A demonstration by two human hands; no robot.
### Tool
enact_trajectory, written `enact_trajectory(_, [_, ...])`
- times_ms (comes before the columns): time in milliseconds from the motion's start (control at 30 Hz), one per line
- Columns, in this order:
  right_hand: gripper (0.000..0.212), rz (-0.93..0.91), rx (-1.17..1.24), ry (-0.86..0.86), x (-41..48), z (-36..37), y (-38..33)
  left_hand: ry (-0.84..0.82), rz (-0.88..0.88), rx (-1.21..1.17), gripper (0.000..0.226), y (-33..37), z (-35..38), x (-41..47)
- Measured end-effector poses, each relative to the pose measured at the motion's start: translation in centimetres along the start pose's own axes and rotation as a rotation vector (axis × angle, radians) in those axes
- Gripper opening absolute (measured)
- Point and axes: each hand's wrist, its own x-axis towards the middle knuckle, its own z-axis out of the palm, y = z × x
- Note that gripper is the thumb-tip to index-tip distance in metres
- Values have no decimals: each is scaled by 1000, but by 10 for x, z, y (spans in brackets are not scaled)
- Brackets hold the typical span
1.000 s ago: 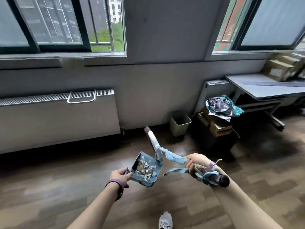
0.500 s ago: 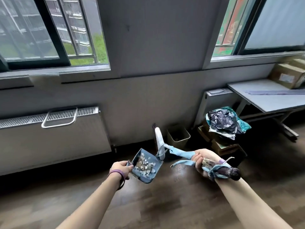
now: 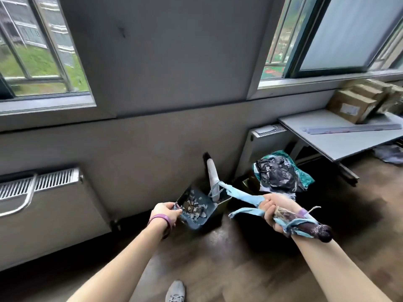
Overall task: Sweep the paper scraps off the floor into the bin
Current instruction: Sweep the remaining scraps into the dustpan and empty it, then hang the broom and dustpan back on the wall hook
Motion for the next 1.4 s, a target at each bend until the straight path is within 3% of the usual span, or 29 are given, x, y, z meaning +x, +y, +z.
enact_trajectory(133, [57,-28,134,71,29,5,-51,-68,49,124,2,41,3,61])
enact_trajectory(233, [59,14,182,55,46,6,-80,-100,63,197,19,68,6,101])
enact_trajectory(433, [61,-80,381,59,60,2,-125,-140,127,385,24,119,24,155])
enact_trajectory(600, [61,-62,389,86,69,-15,-159,-205,191,638,32,139,52,178])
enact_trajectory(900, [51,12,363,54,94,-62,-217,-274,391,1114,25,153,129,175])
enact_trajectory(1100, [51,72,287,70,105,-87,-239,-337,487,1382,33,153,177,162])
enact_trajectory(1400, [53,123,235,38,104,-108,-239,-337,559,1507,31,146,198,140])
